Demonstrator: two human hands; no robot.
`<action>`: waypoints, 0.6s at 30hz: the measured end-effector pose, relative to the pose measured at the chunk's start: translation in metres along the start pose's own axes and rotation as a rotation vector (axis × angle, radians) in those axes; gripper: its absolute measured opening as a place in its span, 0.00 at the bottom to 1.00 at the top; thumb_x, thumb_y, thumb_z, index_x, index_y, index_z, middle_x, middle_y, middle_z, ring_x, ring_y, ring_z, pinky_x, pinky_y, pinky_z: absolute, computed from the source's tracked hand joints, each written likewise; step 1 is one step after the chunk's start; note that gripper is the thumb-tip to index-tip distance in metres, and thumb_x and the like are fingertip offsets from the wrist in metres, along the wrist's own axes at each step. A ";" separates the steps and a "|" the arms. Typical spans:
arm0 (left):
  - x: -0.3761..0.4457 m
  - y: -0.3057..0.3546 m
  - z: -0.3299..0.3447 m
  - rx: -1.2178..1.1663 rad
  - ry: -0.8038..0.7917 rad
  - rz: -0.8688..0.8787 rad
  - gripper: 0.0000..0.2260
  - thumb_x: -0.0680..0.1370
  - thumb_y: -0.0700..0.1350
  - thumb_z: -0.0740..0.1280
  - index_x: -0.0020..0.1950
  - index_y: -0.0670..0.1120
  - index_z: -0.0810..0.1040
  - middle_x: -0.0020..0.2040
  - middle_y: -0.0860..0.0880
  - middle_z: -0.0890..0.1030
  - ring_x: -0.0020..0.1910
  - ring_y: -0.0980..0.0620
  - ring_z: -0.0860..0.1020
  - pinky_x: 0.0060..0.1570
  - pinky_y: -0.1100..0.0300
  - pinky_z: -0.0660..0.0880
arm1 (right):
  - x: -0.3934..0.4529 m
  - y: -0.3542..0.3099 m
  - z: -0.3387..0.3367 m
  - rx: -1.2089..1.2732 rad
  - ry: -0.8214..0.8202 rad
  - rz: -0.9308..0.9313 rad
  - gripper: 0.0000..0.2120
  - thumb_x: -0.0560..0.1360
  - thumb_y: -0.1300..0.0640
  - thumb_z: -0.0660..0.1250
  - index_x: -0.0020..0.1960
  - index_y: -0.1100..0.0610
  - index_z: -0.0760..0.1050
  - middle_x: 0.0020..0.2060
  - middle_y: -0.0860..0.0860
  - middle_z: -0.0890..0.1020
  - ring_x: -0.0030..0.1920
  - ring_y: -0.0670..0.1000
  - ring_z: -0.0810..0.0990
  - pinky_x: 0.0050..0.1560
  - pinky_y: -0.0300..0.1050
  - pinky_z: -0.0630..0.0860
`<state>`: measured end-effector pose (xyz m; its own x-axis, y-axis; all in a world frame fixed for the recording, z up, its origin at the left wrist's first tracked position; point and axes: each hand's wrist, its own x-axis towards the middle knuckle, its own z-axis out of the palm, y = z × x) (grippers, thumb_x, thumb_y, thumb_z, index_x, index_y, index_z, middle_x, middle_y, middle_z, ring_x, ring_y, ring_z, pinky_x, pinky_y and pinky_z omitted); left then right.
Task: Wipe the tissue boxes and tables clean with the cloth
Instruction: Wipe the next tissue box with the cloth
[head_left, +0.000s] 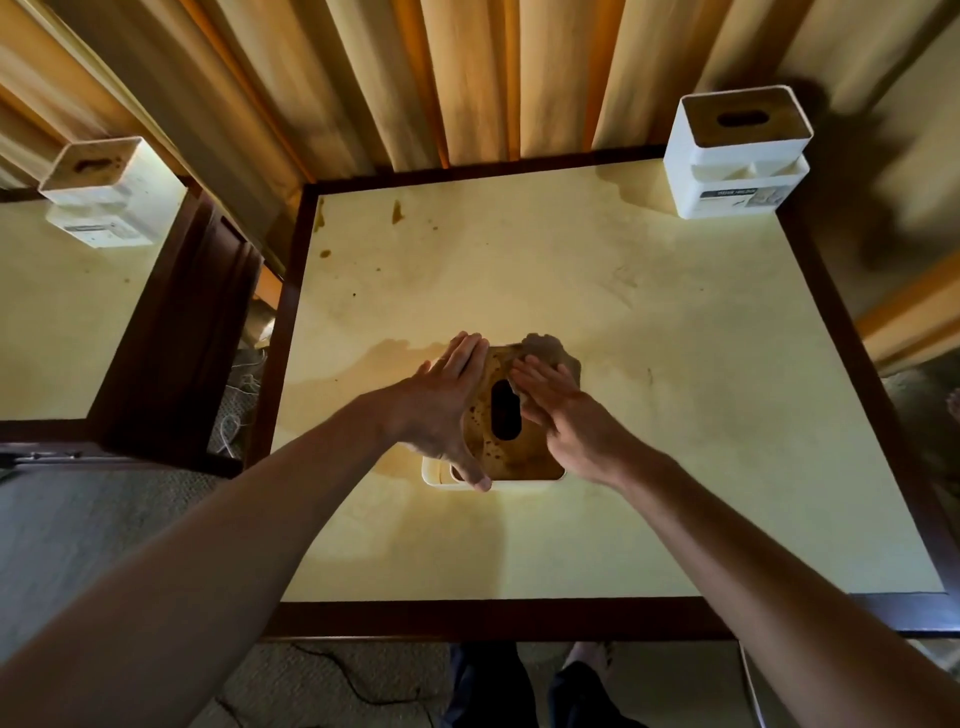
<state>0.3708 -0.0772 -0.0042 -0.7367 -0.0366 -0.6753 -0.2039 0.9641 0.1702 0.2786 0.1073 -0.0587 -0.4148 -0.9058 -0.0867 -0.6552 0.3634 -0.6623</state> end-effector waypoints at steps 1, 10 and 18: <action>0.000 0.000 -0.001 0.005 -0.004 0.003 0.72 0.59 0.73 0.75 0.74 0.47 0.21 0.74 0.53 0.21 0.69 0.54 0.21 0.76 0.48 0.38 | -0.009 -0.002 0.004 0.009 -0.001 0.002 0.27 0.82 0.66 0.56 0.78 0.59 0.53 0.78 0.50 0.54 0.76 0.41 0.44 0.78 0.48 0.44; 0.002 0.001 -0.002 0.024 -0.016 -0.003 0.73 0.59 0.74 0.74 0.73 0.46 0.20 0.74 0.52 0.20 0.69 0.53 0.20 0.74 0.48 0.35 | -0.093 -0.031 0.034 0.058 -0.083 0.013 0.30 0.83 0.61 0.55 0.78 0.49 0.45 0.78 0.42 0.45 0.77 0.39 0.39 0.78 0.42 0.41; 0.001 0.002 -0.004 -0.007 -0.009 0.006 0.72 0.59 0.72 0.76 0.74 0.46 0.20 0.74 0.52 0.21 0.69 0.53 0.20 0.75 0.48 0.36 | -0.077 -0.019 0.026 0.028 -0.088 -0.011 0.29 0.83 0.63 0.55 0.79 0.51 0.46 0.77 0.41 0.44 0.74 0.34 0.36 0.74 0.35 0.37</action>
<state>0.3675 -0.0765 -0.0018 -0.7319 -0.0279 -0.6809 -0.2035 0.9625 0.1794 0.3394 0.1645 -0.0582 -0.3497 -0.9258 -0.1437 -0.6407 0.3482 -0.6843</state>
